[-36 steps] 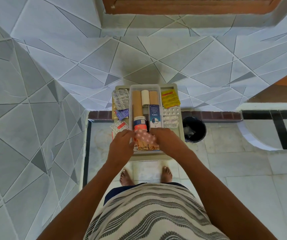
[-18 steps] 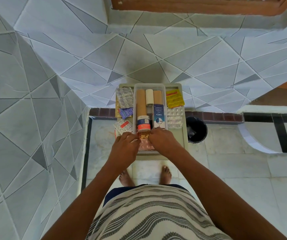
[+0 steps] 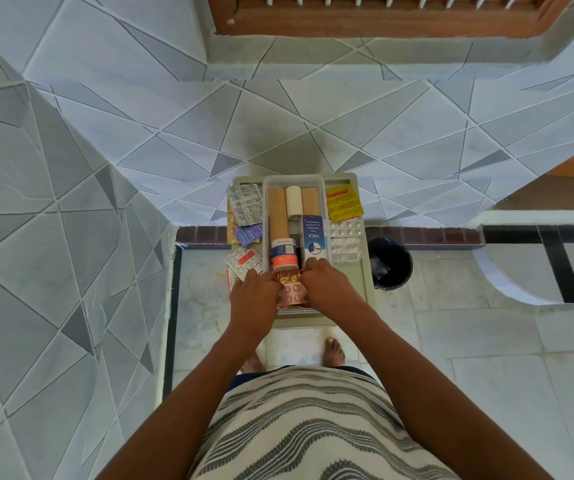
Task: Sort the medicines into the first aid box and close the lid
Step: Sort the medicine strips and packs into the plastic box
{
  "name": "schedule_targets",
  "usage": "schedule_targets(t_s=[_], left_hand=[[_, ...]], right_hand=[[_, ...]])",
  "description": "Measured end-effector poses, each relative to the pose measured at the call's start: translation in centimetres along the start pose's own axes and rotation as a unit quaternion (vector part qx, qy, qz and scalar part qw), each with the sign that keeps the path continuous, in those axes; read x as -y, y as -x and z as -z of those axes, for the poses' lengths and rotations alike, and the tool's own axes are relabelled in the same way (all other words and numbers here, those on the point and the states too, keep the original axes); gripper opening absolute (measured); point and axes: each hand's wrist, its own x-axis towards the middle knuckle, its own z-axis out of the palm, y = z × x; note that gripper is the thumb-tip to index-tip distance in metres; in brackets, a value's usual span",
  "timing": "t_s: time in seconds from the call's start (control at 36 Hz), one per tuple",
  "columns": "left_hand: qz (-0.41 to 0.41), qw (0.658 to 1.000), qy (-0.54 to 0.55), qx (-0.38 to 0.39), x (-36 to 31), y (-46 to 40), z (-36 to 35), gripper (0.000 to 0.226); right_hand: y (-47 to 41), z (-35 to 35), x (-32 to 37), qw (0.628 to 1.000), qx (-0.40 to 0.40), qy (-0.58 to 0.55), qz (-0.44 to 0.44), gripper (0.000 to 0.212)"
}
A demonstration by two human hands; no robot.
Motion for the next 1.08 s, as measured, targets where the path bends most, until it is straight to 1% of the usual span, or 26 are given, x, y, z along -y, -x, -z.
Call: schedule_targets(t_s=[0.14, 0.19, 0.25, 0.31, 0.36, 0.42, 0.47, 0.53, 0.56, 0.58, 0.61, 0.67, 0.72, 0.78, 0.83, 0.97, 1.08], left_hand=[[-0.001, 1.0, -0.03, 0.003, 0.1, 0.0, 0.2, 0.026], [-0.007, 1.0, -0.028, 0.003, 0.1, -0.1, 0.3, 0.027], [-0.014, 1.0, -0.006, -0.006, 0.5, -0.1, 0.2, 0.027], [-0.027, 0.998, 0.043, -0.033, 0.8, 0.2, 0.3, 0.025], [0.005, 0.987, 0.14, -0.081, 1.0, 0.6, 0.7, 0.021], [0.063, 0.963, 0.227, -0.134, 1.3, 0.9, 0.9, 0.017], [0.101, 0.938, 0.277, -0.183, 1.8, 0.8, 1.0, 0.015], [0.154, 0.914, 0.307, -0.215, 2.6, 0.0, 0.5, 0.015], [0.187, 0.905, 0.312, -0.221, 3.1, -0.6, 0.2, 0.015], [0.22, 0.897, 0.315, -0.217, 3.7, -1.3, -0.2, 0.017], [0.252, 0.892, 0.314, -0.204, 4.1, -2.0, -0.5, 0.023], [0.313, 0.884, 0.307, -0.161, 5.0, -3.2, -1.2, 0.044], [0.351, 0.872, 0.317, -0.124, 5.5, -4.1, -1.5, 0.064], [0.361, 0.868, 0.324, -0.105, 6.0, -4.6, -1.9, 0.072], [0.361, 0.867, 0.325, -0.109, 6.3, -5.0, -2.3, 0.071], [0.386, 0.85, 0.337, -0.126, 6.0, -5.4, -1.9, 0.062], [0.396, 0.838, 0.355, -0.123, 5.9, -5.4, -1.6, 0.061]], right_hand=[[-0.3, -0.4, 0.0, 0.999, 0.016, 0.027, 0.016, 0.029], [-0.2, -0.8, -0.2, 0.999, 0.012, 0.038, 0.032, 0.033], [0.3, -1.0, -0.5, 0.998, -0.012, 0.022, 0.049, 0.038], [0.9, -1.1, -1.3, 0.996, -0.065, -0.016, 0.061, 0.039], [1.4, -1.2, -2.3, 0.988, -0.125, -0.075, 0.051, 0.037], [1.8, -1.1, -3.5, 0.969, -0.196, -0.15, 0.008, 0.032], [1.9, -0.7, -4.7, 0.935, -0.266, -0.227, -0.053, 0.024], [1.5, -0.8, -6.0, 0.904, -0.312, -0.267, -0.122, 0.014], [1.1, -1.0, -6.8, 0.894, -0.312, -0.279, -0.162, 0.013], [0.6, -1.4, -7.6, 0.887, -0.296, -0.288, -0.205, 0.017], [0.2, -1.9, -8.3, 0.88, -0.277, -0.296, -0.248, 0.024], [-0.7, -2.6, -9.3, 0.861, -0.25, -0.305, -0.321, 0.039], [-1.3, -2.7, -9.8, 0.842, -0.242, -0.321, -0.359, 0.049], [-2.0, -2.5, -9.9, 0.83, -0.235, -0.342, -0.373, 0.056], [-2.5, -2.2, -9.9, 0.825, -0.222, -0.349, -0.386, 0.06], [-3.5, -2.0, -9.7, 0.803, -0.185, -0.363, -0.435, 0.064], [-3.7, -2.2, -9.8, 0.801, -0.158, -0.354, -0.457, 0.061]])
